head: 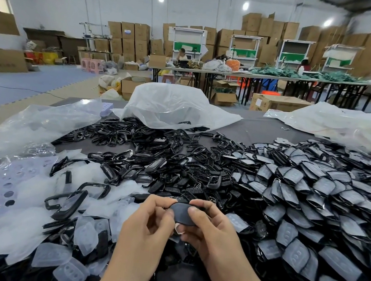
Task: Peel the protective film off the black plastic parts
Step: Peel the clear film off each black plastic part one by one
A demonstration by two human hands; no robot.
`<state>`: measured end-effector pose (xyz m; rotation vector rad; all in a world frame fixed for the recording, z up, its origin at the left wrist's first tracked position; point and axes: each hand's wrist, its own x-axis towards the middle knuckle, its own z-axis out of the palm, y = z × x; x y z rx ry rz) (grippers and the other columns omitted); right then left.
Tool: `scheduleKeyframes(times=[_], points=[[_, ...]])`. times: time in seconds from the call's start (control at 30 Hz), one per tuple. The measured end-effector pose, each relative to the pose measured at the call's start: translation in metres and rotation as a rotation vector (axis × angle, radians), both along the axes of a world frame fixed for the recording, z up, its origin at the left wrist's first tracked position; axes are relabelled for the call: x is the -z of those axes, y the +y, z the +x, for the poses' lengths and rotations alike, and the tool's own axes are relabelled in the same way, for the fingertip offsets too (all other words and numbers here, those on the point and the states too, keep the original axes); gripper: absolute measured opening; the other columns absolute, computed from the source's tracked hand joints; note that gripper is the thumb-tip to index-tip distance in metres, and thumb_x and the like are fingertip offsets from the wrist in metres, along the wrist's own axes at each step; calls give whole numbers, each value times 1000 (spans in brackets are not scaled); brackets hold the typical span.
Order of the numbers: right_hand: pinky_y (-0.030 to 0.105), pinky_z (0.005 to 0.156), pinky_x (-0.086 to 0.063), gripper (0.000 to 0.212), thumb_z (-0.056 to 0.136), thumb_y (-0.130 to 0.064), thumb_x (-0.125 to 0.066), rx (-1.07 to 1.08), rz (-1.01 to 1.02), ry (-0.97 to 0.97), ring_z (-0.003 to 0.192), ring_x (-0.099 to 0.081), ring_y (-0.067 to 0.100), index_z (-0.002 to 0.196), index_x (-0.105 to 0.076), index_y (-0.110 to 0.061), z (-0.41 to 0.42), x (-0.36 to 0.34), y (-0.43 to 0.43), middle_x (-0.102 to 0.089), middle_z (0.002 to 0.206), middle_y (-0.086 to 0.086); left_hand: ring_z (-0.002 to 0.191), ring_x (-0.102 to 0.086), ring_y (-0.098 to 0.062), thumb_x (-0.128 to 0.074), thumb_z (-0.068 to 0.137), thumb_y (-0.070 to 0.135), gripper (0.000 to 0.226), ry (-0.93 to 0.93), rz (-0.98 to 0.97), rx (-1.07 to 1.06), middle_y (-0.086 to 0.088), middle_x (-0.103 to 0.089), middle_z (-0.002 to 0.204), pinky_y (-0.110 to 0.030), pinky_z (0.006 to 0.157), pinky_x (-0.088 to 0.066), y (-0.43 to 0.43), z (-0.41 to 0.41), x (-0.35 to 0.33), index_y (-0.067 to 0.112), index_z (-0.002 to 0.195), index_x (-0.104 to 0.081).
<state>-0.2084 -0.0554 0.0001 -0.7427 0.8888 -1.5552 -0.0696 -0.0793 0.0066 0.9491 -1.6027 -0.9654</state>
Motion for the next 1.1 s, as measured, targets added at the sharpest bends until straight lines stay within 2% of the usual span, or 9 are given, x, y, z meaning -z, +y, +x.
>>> scheduleKeyframes(times=[0.1, 0.23, 0.4, 0.53, 0.67, 0.8, 0.97, 1.1], points=[[25, 54, -54, 9, 78, -14, -80, -54, -18, 4, 59, -65, 19, 86, -74, -16, -1, -1, 1, -70, 78, 13, 61, -61, -6, -60, 94, 6, 34, 21, -4, 71, 0, -65, 65, -14, 61, -49, 3, 0, -2, 39, 90, -68], [25, 56, -53, 9, 73, -15, -77, -76, -43, 36, 58, -64, 18, 74, -76, -24, -3, 0, 1, -69, 74, 9, 65, -65, -6, -61, 94, 7, 35, -7, -29, 124, 2, -70, 72, -17, 65, -52, 5, 0, 0, 40, 96, -71], [26, 58, -52, 10, 68, -27, -82, -72, -71, 119, 64, -66, 21, 73, -73, -25, -5, 0, 3, -69, 75, 7, 80, -68, -7, -59, 97, 13, 35, -96, -104, 111, 12, -73, 91, -14, 70, -51, 2, 4, 3, 44, 104, -72], [25, 60, -53, 15, 72, -30, -85, -70, -95, 150, 68, -66, 19, 82, -75, -24, -4, -1, 5, -70, 78, 8, 88, -68, -6, -56, 97, 13, 34, -124, -164, 91, 17, -71, 98, -13, 74, -52, 2, 4, 4, 42, 108, -70], [24, 63, -55, 15, 73, -30, -84, -52, -88, 157, 66, -66, 17, 84, -77, -23, -2, 0, 3, -72, 79, 8, 91, -68, -4, -55, 92, 27, 27, -90, -183, 58, 18, -71, 96, -12, 75, -51, 2, 0, 5, 47, 103, -69], [25, 60, -53, 10, 65, -28, -81, -28, -97, 144, 60, -63, 19, 71, -73, -25, -3, 1, 1, -68, 70, 7, 87, -68, -6, -52, 88, 35, 28, -98, -218, 85, 15, -71, 92, -8, 73, -48, 5, 0, 3, 48, 110, -65], [26, 62, -52, 12, 71, -28, -81, -63, -144, 177, 63, -63, 21, 72, -69, -24, -8, -1, 4, -67, 71, 9, 87, -68, -7, -50, 89, 38, 29, -118, -246, 100, 13, -70, 91, -15, 78, -52, 5, -1, 1, 51, 111, -64], [24, 60, -52, 16, 73, -23, -84, -74, -126, 172, 61, -62, 19, 75, -69, -19, -10, -3, 6, -67, 74, 10, 85, -69, -12, -45, 97, 42, 30, -173, -346, 87, 12, -66, 92, -22, 76, -54, 9, -1, 1, 48, 122, -60]])
